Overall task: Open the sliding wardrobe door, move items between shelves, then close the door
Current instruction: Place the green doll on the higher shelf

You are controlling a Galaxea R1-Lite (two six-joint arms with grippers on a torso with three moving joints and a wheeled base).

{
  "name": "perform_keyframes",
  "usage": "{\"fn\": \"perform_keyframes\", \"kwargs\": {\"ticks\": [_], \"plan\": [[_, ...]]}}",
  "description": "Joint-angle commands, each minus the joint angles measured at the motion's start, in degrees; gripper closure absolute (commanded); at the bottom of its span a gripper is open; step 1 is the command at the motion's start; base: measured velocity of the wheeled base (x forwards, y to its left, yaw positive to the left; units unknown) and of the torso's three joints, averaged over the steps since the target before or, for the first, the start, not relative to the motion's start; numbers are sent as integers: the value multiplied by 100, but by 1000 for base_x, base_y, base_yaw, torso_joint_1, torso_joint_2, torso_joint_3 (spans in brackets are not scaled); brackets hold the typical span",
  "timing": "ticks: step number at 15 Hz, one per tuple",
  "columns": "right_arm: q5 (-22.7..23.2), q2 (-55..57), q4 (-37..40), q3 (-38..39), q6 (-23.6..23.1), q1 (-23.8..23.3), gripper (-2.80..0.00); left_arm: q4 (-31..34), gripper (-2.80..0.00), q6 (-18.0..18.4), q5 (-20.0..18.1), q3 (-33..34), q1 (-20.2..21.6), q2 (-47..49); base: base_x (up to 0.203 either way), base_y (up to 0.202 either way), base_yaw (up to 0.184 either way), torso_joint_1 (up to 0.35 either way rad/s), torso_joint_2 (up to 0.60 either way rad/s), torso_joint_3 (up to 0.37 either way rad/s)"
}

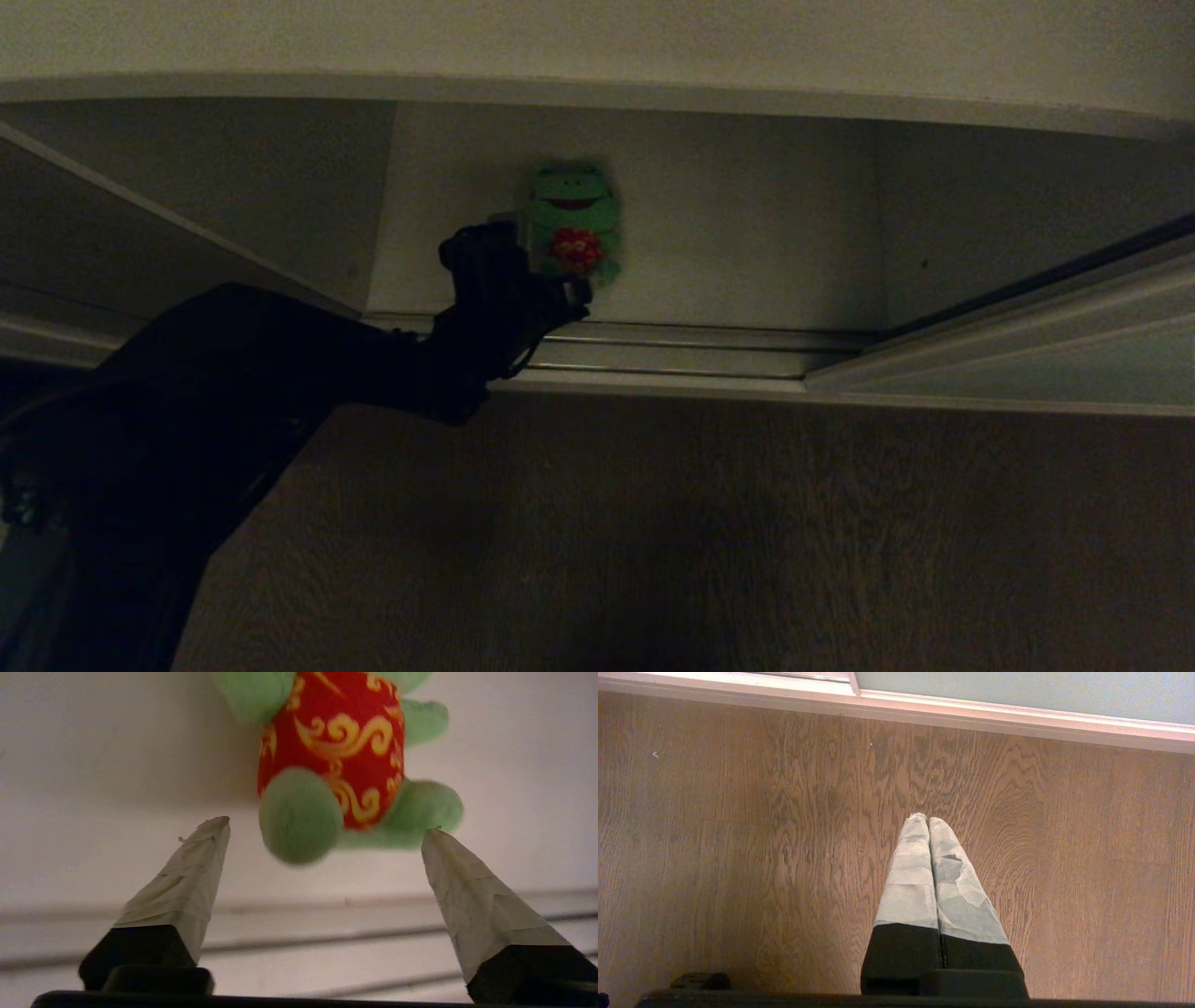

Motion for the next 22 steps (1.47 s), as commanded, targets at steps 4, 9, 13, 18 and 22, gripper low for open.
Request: {"fn": "perform_keyframes", "kwargs": {"ticks": [4, 9, 13, 18, 22], "plan": [[0, -10, -4, 0, 1, 2, 0, -494, -280, 87, 2, -336, 76, 349, 0, 0, 0, 0, 0, 0], [0, -16, -4, 0, 1, 2, 0, -773, -280, 63, -8, -588, 86, 684, 0, 0, 0, 0, 0, 0], [0, -10, -4, 0, 1, 2, 0, -789, -280, 28, 18, -928, 100, 836, 0, 0, 0, 0, 0, 0], [0, -9, -4, 0, 1, 2, 0, -854, 0, 22, 58, -1079, 100, 991, 0, 0, 0, 0, 0, 0], [0, -18, -4, 0, 1, 2, 0, -926, 0, 9, 87, -1122, 96, 937, 0, 0, 0, 0, 0, 0]]}}
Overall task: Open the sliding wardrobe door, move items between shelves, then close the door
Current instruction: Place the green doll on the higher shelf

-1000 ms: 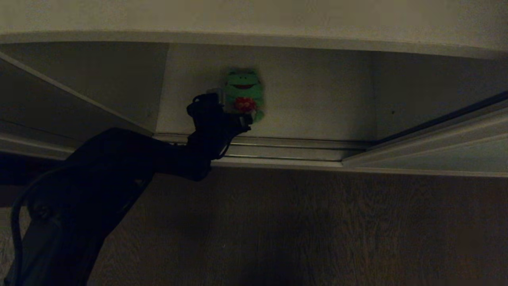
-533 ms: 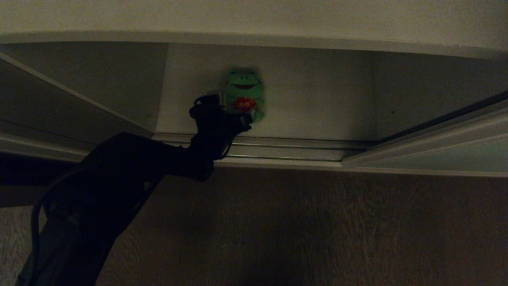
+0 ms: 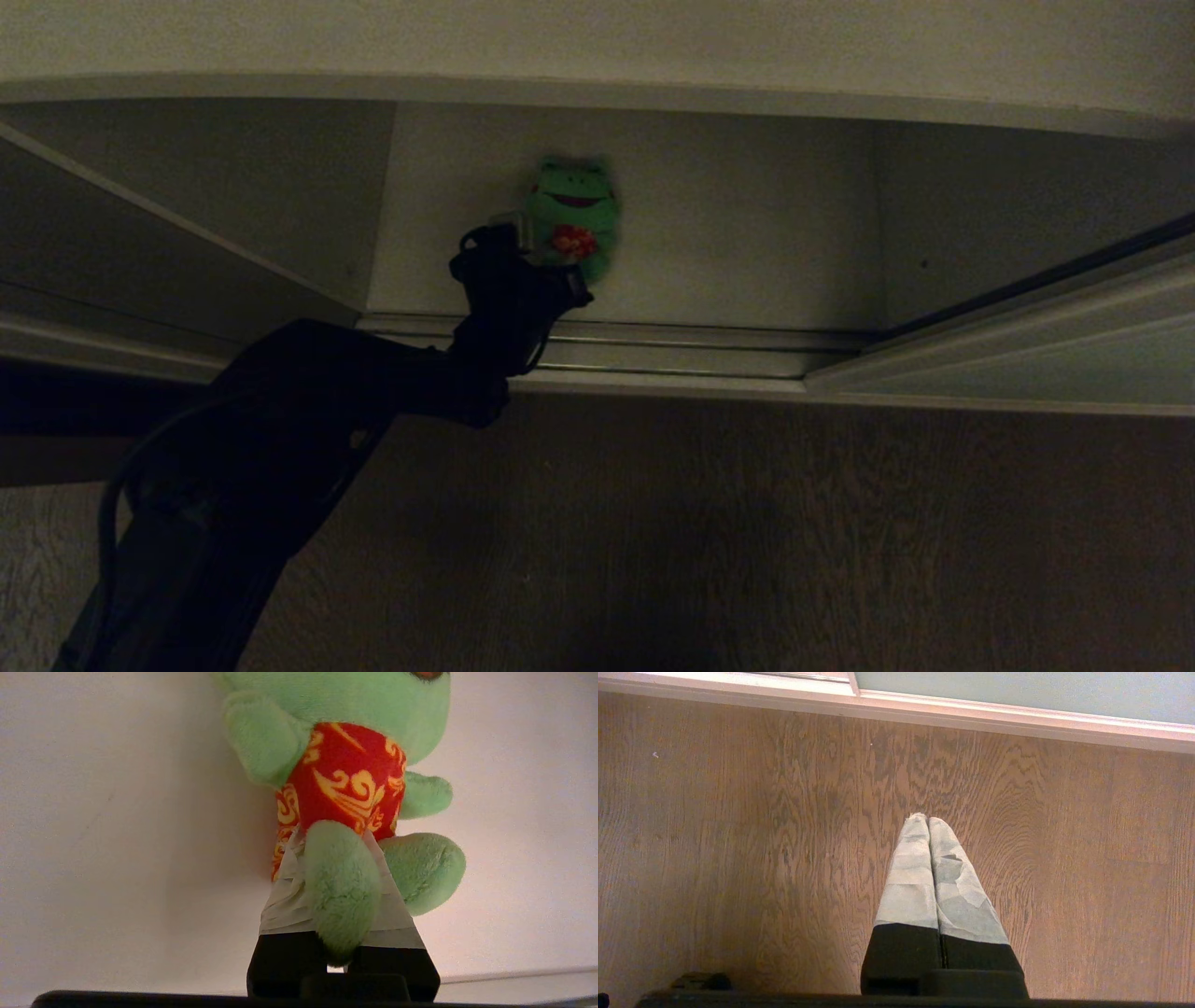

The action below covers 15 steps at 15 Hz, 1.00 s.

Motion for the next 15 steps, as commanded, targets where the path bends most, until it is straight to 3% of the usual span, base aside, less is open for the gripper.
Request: {"fn": "perform_keyframes", "kwargs": {"ticks": [1, 5, 9, 15], "plan": [[0, -9, -2, 0, -1, 2, 0, -51, 0, -18, 63, 67, -2, -174, 0, 0, 0, 0, 0, 0], [0, -18, -2, 0, -1, 2, 0, 88, 0, -31, 139, 823, -14, -1274, 0, 0, 0, 0, 0, 0], [0, -17, -2, 0, -1, 2, 0, 485, 0, -21, 136, 2152, -84, -2713, 0, 0, 0, 0, 0, 0], [0, -16, -2, 0, -1, 2, 0, 2104, 0, -5, 183, 4127, -268, -5277, 0, 0, 0, 0, 0, 0]]}}
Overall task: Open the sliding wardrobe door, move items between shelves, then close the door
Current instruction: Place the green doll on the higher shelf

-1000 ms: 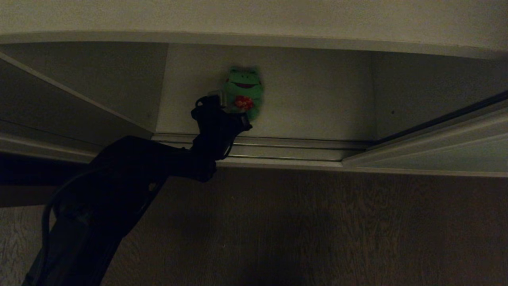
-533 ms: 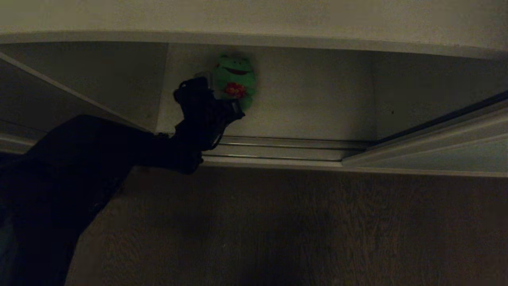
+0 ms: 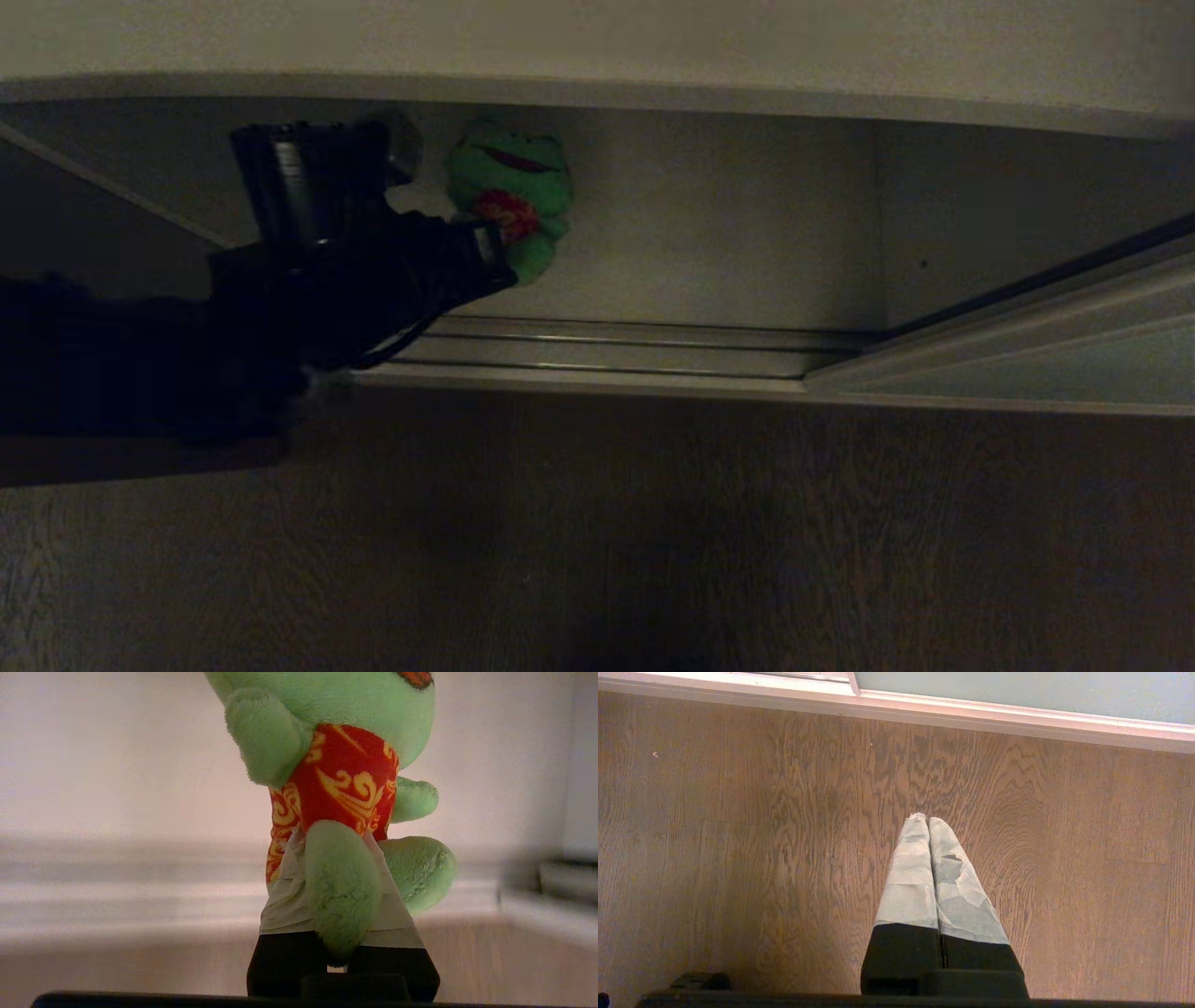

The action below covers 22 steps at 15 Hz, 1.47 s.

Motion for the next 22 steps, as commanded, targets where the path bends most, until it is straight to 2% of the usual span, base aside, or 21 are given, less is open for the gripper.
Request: {"fn": "perform_keyframes", "kwargs": {"ticks": [1, 4, 7, 9, 11, 13, 15, 17, 20, 22], "plan": [[-2, -16, -4, 0, -1, 2, 0, 574, 0, 7, -2, 639, -14, -1333, 0, 0, 0, 0, 0, 0], [-2, -18, -2, 0, -1, 2, 0, 1525, 0, 12, -14, 1629, 47, -2586, 0, 0, 0, 0, 0, 0], [-2, -10, -2, 0, -1, 2, 0, 2725, 0, -6, -186, 2297, 441, -3755, 0, 0, 0, 0, 0, 0], [-2, -18, -2, 0, -1, 2, 0, 3675, 0, 1, -552, 2417, 899, -4562, 0, 0, 0, 0, 0, 0], [-2, -18, -2, 0, -1, 2, 0, 4240, 0, 0, -1085, 2557, 1509, -5363, 0, 0, 0, 0, 0, 0], [-2, -18, -2, 0, -1, 2, 0, 4753, 0, 34, -1498, 2749, 1892, -6223, 0, 0, 0, 0, 0, 0], [-2, -18, -2, 0, -1, 2, 0, 5060, 0, 231, -1619, 3095, 2093, -6993, 0, 0, 0, 0, 0, 0], [-2, -18, -2, 0, -1, 2, 0, 5161, 0, 550, -1420, 3559, 2180, -7672, 0, 0, 0, 0, 0, 0], [-2, -18, -2, 0, -1, 2, 0, 5160, 0, 1213, -1202, 4362, 2348, -8679, 0, 0, 0, 0, 0, 0], [-2, -18, -2, 0, -1, 2, 0, 5101, 0, 1394, -1168, 4681, 2491, -9171, 0, 0, 0, 0, 0, 0]]}}
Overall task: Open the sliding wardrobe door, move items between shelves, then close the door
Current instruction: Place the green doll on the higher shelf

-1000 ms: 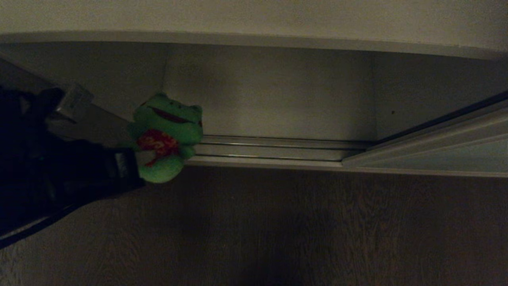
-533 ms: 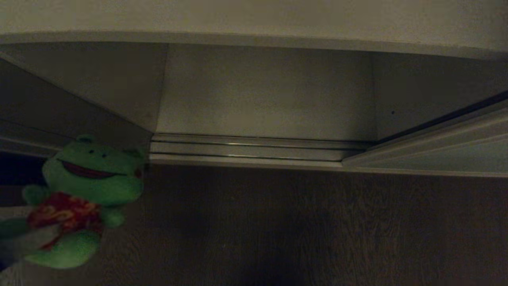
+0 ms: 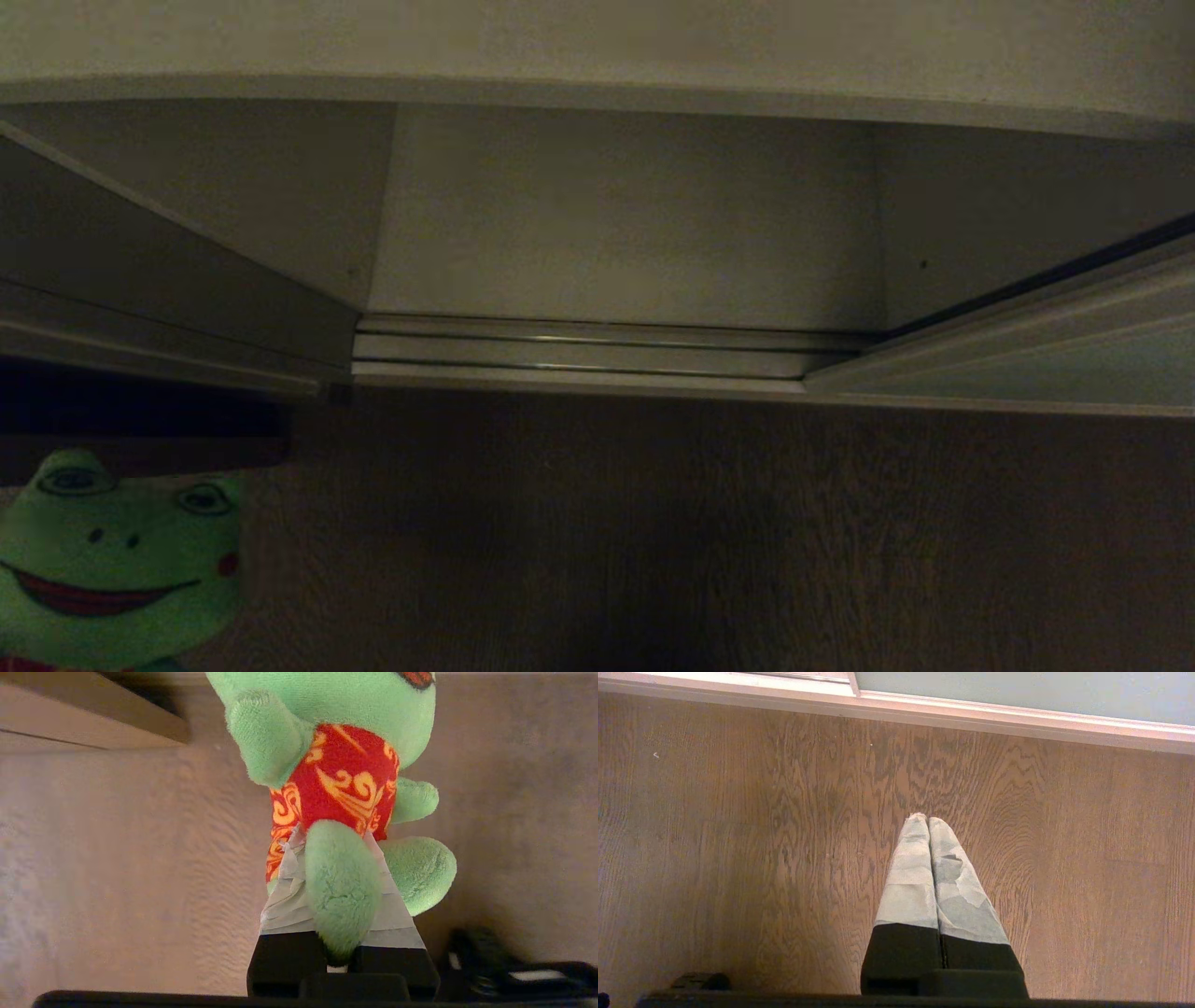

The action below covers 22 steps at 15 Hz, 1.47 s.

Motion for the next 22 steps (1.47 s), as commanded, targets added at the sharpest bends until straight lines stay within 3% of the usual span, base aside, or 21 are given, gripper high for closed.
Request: {"fn": "perform_keyframes", "kwargs": {"ticks": [1, 4, 6, 8, 13, 22], "plan": [[0, -18, -10, 0, 1, 2, 0, 0, 0, 57, 0, 284, 87, -709, 0, 0, 0, 0, 0, 0], [0, -18, -2, 0, 1, 2, 0, -262, 0, 81, 113, 906, 92, -1147, 0, 0, 0, 0, 0, 0], [0, -16, -2, 0, 1, 2, 0, -844, 0, 40, 416, 1537, 92, -1150, 0, 0, 0, 0, 0, 0], [0, -18, -2, 0, 1, 2, 0, -1597, 0, 21, 388, 1988, 92, -1150, 0, 0, 0, 0, 0, 0], [0, -15, -2, 0, 1, 2, 0, -1667, 0, 57, 164, 2040, 92, -1151, 0, 0, 0, 0, 0, 0], [0, -17, -2, 0, 1, 2, 0, -1701, 0, 91, 175, 2058, 92, -1151, 0, 0, 0, 0, 0, 0]]}}
